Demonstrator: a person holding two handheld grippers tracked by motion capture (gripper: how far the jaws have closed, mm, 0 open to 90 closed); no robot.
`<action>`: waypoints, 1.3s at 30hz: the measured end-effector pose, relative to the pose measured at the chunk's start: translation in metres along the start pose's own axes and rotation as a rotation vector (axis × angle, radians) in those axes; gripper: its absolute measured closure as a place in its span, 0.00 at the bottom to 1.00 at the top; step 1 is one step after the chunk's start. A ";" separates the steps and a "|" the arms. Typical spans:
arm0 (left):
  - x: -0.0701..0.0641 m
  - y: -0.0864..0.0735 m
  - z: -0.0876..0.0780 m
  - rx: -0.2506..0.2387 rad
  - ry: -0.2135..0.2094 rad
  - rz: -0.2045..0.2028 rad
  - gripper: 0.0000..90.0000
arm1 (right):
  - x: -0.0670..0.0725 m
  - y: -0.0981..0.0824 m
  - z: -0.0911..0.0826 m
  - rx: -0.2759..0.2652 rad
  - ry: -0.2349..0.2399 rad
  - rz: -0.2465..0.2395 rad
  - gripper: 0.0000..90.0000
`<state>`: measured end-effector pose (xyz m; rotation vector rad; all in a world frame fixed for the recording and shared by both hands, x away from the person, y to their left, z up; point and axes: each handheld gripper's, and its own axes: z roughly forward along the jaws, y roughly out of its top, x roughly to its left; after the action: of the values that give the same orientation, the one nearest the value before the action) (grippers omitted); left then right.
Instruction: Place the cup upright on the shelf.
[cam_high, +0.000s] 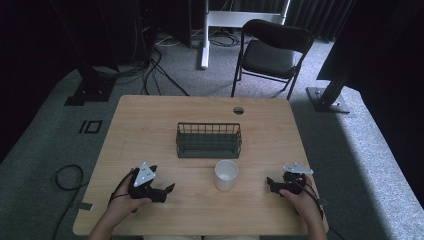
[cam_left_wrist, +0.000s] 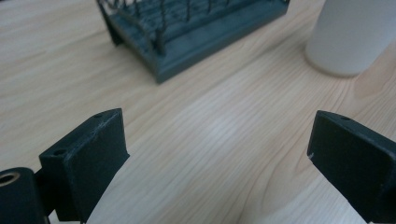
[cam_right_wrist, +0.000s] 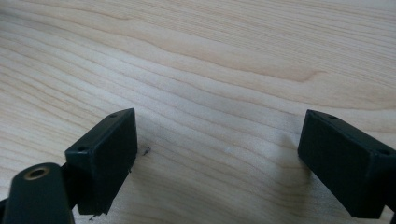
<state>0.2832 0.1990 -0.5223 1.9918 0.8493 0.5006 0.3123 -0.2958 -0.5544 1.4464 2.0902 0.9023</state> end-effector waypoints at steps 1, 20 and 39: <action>-0.002 0.001 0.001 -0.008 -0.007 0.001 0.06 | 0.000 0.000 0.000 0.000 0.000 0.000 0.13; -0.035 0.026 0.023 -0.031 -0.167 0.092 0.06 | 0.000 0.000 0.000 0.000 0.000 0.000 0.13; -0.062 0.044 0.054 -0.055 -0.242 0.109 0.06 | 0.000 0.000 0.000 -0.001 0.001 0.001 0.13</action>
<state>0.2914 0.1067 -0.5147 2.0062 0.5744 0.3314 0.3123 -0.2958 -0.5544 1.4473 2.0895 0.9038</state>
